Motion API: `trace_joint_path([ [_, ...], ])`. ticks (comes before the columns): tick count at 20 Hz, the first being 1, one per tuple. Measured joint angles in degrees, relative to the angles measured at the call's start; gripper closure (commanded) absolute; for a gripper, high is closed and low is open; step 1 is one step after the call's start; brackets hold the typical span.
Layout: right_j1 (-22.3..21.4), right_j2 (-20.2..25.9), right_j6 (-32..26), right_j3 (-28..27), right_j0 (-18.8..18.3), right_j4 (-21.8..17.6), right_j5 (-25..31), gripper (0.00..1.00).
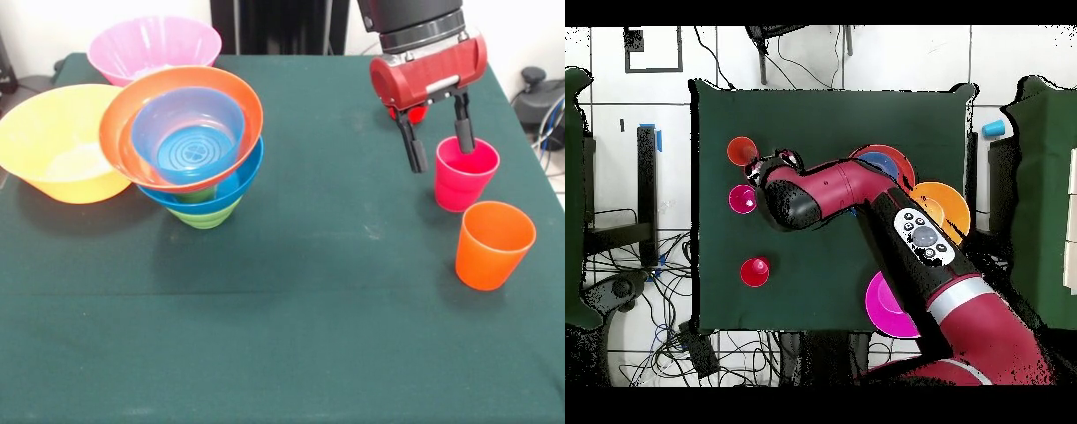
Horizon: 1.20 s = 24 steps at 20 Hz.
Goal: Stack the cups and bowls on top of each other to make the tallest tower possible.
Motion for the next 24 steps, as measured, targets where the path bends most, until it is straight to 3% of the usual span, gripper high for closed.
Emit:
trace_joint_path([
  [24, 0.0, -1.7, 0.0, 0.0, 0.8, 0.0, 0.0, 0.0],
])
